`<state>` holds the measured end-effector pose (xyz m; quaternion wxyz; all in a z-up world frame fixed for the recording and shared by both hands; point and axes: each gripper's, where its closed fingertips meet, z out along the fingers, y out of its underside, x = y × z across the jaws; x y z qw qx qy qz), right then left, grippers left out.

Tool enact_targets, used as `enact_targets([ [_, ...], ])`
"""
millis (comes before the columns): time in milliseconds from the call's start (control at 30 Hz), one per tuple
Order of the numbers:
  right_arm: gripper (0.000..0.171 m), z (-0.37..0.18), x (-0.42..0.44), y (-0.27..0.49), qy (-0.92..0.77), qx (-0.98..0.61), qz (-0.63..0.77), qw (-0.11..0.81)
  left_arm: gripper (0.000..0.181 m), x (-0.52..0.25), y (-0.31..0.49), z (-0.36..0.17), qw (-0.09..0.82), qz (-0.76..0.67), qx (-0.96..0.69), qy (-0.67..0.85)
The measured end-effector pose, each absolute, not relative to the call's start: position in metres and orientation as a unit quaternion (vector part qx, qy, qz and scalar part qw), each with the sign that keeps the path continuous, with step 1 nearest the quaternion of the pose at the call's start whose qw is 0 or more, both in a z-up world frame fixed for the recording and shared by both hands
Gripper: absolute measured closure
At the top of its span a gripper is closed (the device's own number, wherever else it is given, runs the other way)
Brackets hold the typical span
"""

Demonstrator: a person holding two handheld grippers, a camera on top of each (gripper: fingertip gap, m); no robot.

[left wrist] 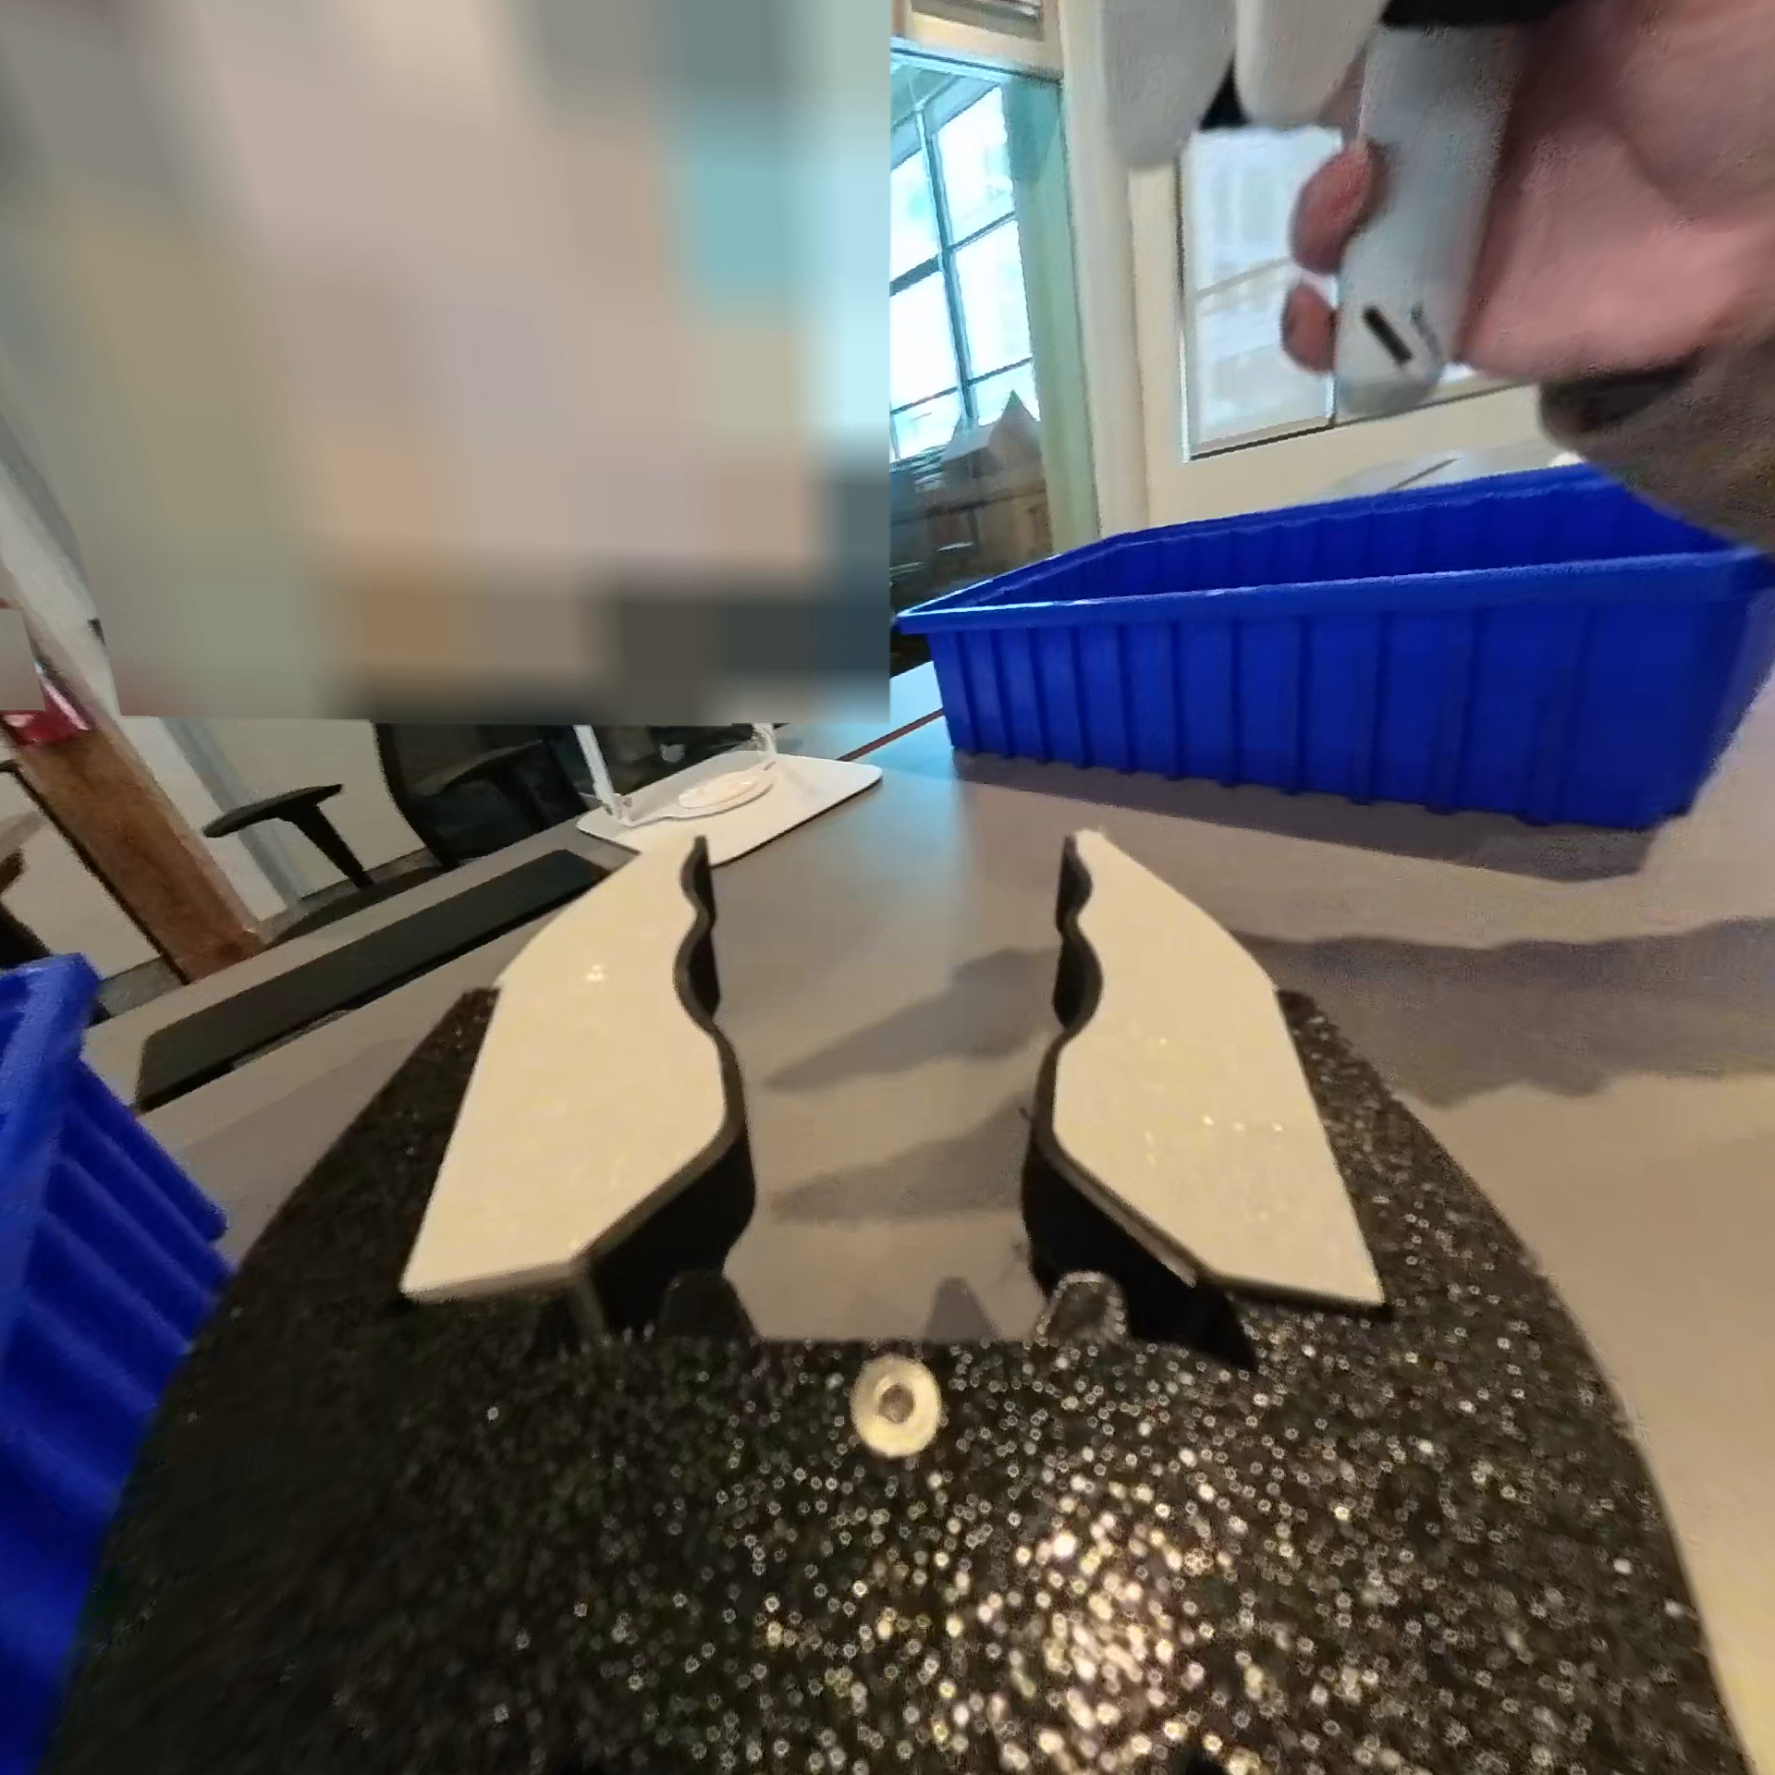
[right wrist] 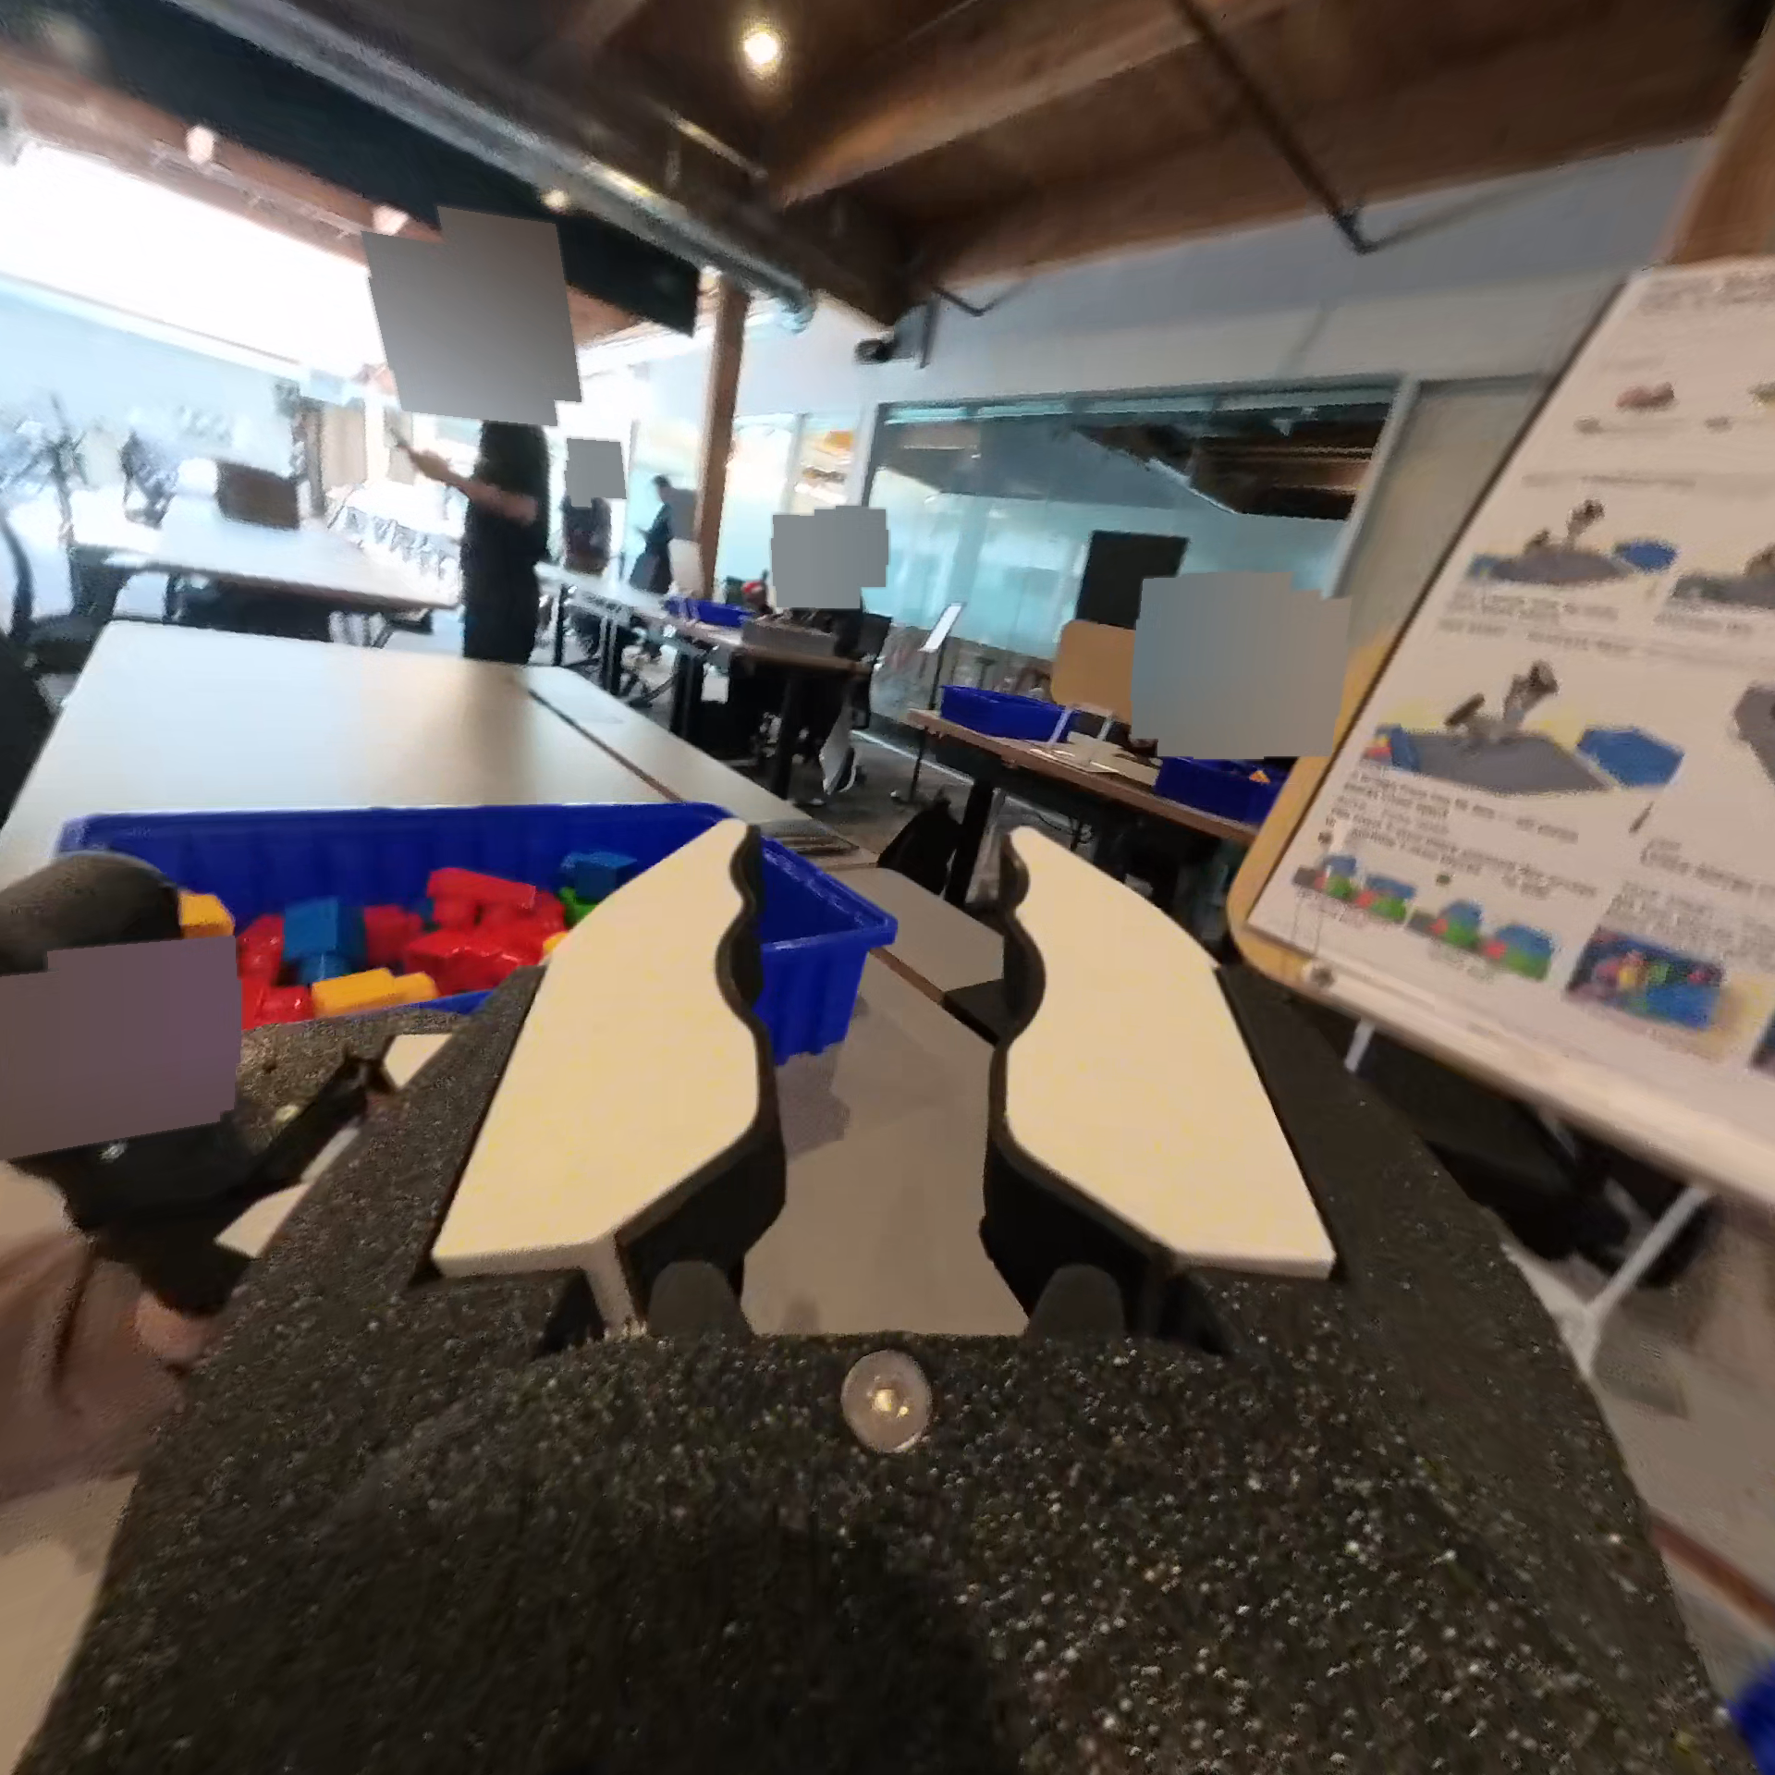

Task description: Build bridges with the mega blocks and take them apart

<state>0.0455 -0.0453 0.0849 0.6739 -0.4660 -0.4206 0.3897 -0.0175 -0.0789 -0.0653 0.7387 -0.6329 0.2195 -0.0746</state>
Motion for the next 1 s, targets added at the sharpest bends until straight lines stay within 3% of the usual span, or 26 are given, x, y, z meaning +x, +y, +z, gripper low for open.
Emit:
enact_targets([
  [133,0.119,0.028,0.037,-0.019,-0.364,-0.491,0.309,0.729,0.112,-0.022,-0.079,-0.064,0.741,-0.058,-0.633,0.215],
  [333,0.128,-0.046,0.06,0.014,-0.329,-0.518,0.22,0.758,0.114,-0.035,-0.074,-0.069,0.732,-0.048,-0.655,0.183],
  [1000,0.128,-0.065,0.049,0.02,-0.361,-0.53,0.245,0.727,0.12,-0.053,-0.068,-0.074,0.712,-0.005,-0.691,0.125],
])
